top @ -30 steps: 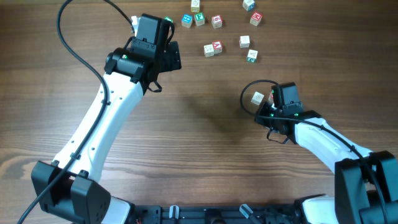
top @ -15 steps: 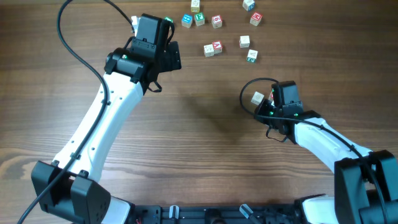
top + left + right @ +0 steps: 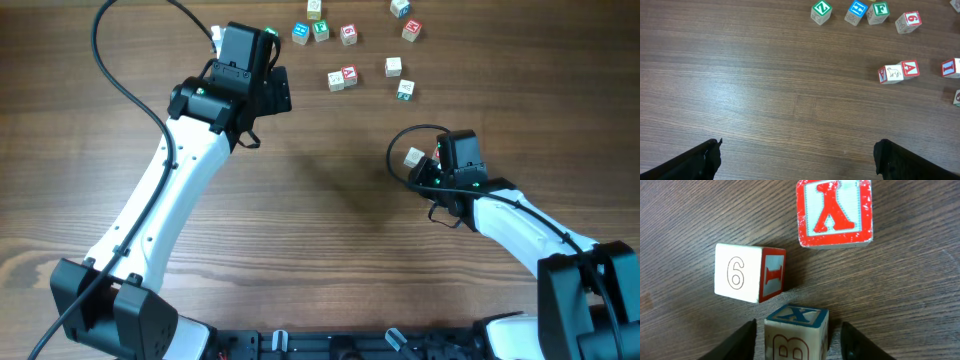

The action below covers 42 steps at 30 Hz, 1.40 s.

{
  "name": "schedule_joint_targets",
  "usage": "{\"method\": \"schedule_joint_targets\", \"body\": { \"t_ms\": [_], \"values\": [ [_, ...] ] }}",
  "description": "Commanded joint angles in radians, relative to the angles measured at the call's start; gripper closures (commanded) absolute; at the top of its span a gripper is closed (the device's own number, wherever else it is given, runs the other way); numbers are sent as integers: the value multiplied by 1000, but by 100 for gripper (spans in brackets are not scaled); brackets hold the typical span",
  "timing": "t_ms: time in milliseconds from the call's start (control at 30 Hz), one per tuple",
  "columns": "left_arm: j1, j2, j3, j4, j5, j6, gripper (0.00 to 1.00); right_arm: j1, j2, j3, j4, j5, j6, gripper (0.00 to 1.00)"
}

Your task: Form a circle

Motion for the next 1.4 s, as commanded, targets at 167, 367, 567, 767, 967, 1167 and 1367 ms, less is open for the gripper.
{"method": "schedule_joint_targets", "body": {
  "t_ms": [167, 367, 567, 767, 967, 1167, 1367],
  "values": [
    [4, 2, -3, 3, 0, -9, 0, -2, 17, -14, 5, -41, 3, 39],
    [4, 2, -3, 3, 0, -9, 0, -3, 16, -13, 8, -52, 3, 39],
    [4, 2, -3, 3, 0, -9, 0, -3, 16, -13, 5, -62, 3, 39],
    [4, 2, -3, 3, 1, -9, 0, -3, 16, -13, 10, -63, 6, 39],
    [4, 2, -3, 3, 0, -9, 0, -3, 16, -13, 15, -62, 6, 39],
    [4, 2, -3, 3, 1, -9, 0, -3, 16, -5, -27, -62, 6, 39],
    [4, 2, -3, 3, 0, -9, 0, -11, 5, 151, -283, -63, 3, 35]
  ]
}}
